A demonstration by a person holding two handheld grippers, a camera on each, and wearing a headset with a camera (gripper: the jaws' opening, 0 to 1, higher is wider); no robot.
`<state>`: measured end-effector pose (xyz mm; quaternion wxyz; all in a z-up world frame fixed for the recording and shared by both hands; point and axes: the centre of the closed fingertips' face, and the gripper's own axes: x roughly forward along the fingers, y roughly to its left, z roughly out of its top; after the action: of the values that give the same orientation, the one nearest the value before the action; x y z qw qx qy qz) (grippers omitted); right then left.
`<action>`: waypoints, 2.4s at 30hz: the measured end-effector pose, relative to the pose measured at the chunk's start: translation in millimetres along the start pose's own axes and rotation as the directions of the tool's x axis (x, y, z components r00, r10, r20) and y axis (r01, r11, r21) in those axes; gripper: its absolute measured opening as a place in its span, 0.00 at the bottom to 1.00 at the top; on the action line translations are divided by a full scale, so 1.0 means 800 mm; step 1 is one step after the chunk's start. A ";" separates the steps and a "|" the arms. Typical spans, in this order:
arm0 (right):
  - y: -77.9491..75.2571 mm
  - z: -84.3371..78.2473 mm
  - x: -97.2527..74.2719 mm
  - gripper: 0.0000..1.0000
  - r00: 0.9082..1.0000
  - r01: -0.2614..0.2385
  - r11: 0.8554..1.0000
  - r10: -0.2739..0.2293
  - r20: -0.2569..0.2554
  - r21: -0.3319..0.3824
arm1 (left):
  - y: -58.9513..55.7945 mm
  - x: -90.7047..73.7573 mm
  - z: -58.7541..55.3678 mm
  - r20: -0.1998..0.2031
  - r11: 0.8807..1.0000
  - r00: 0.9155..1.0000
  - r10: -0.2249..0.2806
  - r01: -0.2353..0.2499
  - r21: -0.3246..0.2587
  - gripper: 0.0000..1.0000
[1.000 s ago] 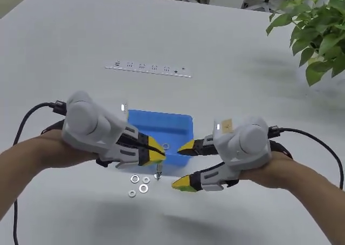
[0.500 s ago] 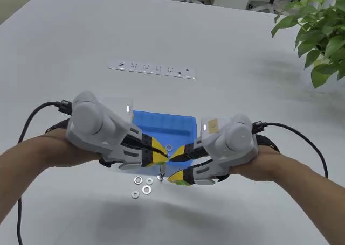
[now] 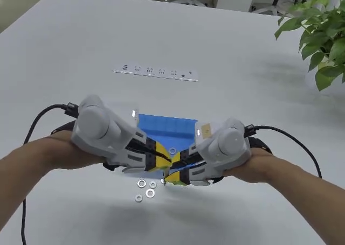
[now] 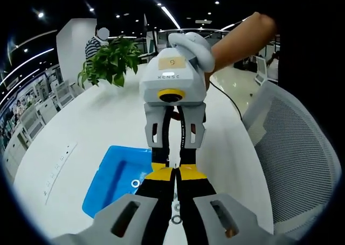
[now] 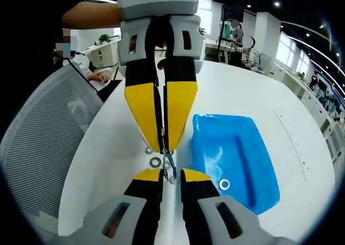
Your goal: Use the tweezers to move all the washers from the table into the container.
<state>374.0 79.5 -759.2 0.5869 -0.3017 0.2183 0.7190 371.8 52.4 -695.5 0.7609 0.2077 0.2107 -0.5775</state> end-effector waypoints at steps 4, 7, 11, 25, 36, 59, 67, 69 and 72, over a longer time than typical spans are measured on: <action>0.002 -0.001 0.001 0.12 1.000 -0.011 1.000 0.011 -0.008 -0.007 | 0.001 0.001 0.001 -0.003 1.000 1.000 0.000 0.000 0.001 0.05; 0.004 -0.001 0.002 0.11 1.000 -0.014 1.000 0.014 -0.010 -0.014 | 0.001 0.001 0.001 -0.004 1.000 1.000 -0.004 0.004 0.001 0.05; 0.004 0.005 0.003 0.11 1.000 -0.016 1.000 0.016 -0.001 -0.012 | 0.001 0.002 0.001 -0.004 1.000 1.000 -0.004 0.004 0.005 0.05; 0.003 0.003 0.004 0.07 1.000 0.000 1.000 0.000 -0.010 -0.012 | 0.002 0.002 0.002 -0.007 1.000 1.000 0.009 -0.009 0.005 0.05; 0.003 0.004 0.003 0.06 1.000 0.003 1.000 -0.003 -0.014 -0.010 | 0.003 0.001 0.001 -0.009 1.000 1.000 0.018 -0.018 -0.006 0.05; 0.004 0.021 -0.009 0.06 1.000 0.000 1.000 0.000 -0.007 -0.026 | 0.009 -0.030 -0.005 0.056 0.987 0.996 0.074 -0.065 -0.150 0.27; 0.004 0.038 -0.021 0.06 1.000 -0.012 0.999 0.012 0.000 -0.052 | 0.009 -0.045 -0.015 0.085 0.972 0.987 0.135 -0.116 -0.204 0.46; 0.002 0.043 -0.024 0.06 1.000 -0.014 0.998 0.015 0.002 -0.057 | 0.009 -0.048 -0.018 0.085 0.967 0.985 0.152 -0.131 -0.218 0.52; 0.000 0.049 -0.030 0.06 1.000 -0.021 0.998 0.021 0.002 -0.067 | 0.006 -0.053 -0.022 0.085 0.960 0.982 0.169 -0.145 -0.238 0.56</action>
<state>370.4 88.9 -714.5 0.5691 -0.3178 0.1965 0.7325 364.5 96.9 -686.0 0.8333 0.1032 0.2191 -0.4970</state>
